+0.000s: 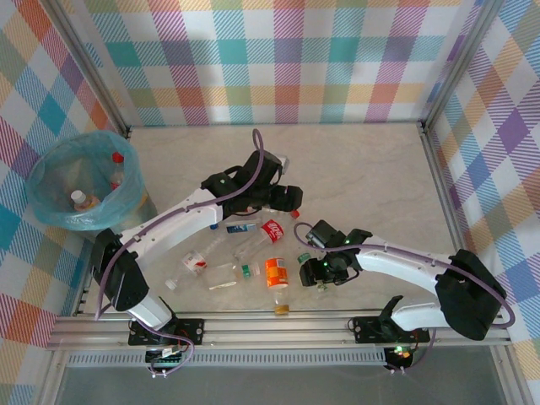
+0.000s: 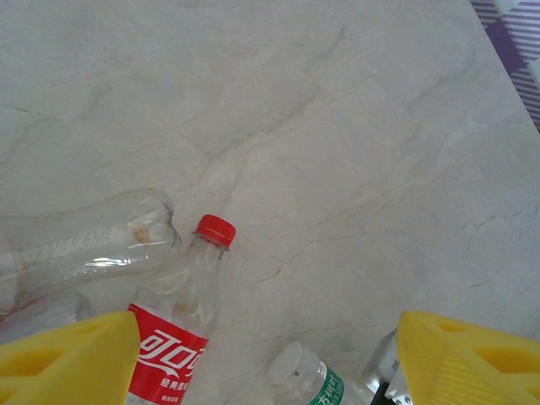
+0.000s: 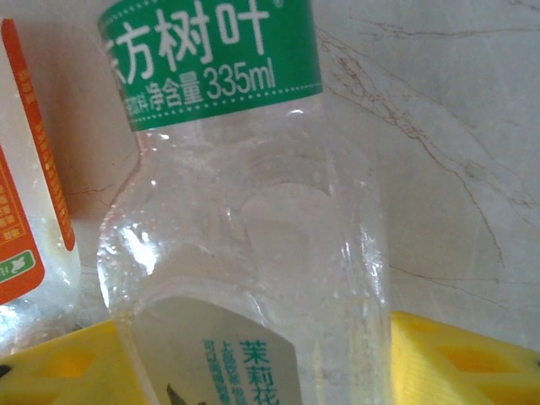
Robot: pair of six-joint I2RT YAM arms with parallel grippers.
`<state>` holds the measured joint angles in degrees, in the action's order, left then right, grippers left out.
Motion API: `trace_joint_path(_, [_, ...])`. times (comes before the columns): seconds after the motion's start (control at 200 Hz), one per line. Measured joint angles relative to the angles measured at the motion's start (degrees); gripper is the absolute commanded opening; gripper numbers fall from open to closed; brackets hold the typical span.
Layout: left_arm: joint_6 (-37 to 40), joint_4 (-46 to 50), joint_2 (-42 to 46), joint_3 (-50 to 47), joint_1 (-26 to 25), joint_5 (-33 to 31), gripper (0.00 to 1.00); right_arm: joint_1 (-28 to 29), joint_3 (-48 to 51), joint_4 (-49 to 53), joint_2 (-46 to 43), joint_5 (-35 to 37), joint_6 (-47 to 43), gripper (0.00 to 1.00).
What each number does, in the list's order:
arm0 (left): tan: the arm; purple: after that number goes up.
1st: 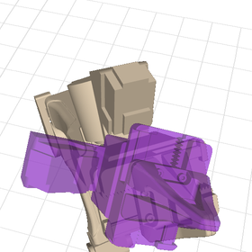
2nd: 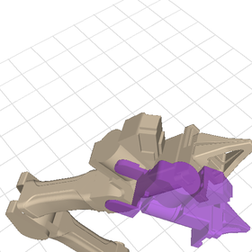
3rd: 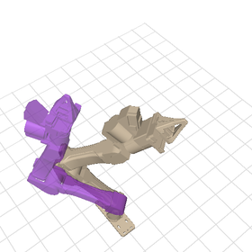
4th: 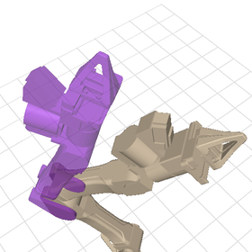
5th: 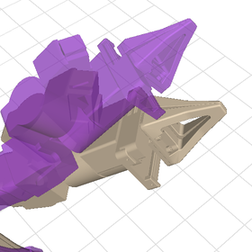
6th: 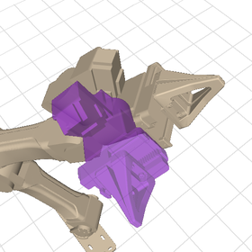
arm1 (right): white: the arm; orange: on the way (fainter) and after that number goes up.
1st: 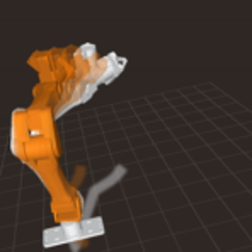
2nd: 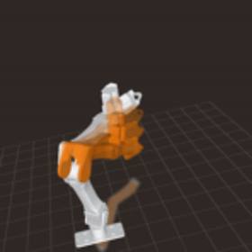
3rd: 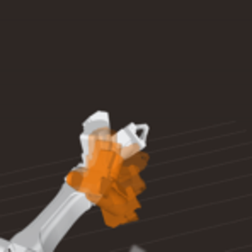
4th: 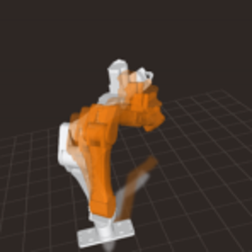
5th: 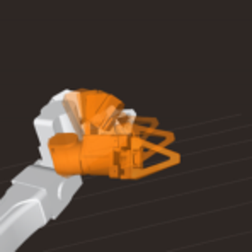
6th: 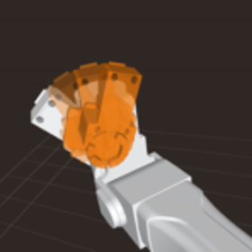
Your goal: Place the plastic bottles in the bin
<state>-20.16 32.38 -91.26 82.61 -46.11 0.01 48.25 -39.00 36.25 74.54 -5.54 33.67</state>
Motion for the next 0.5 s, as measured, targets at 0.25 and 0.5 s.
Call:
trace_joint_path(0.25, [0.0,-0.1,-0.5,0.0,0.0,1.7,0.85,0.1,0.0,2.9,-3.7,3.4,0.0,0.56])
trace_joint_path(0.5, [-1.1,-1.7,0.5,0.0,0.0,5.4,0.9,0.1,-2.8,5.4,-13.2,6.4,-1.6,0.54])
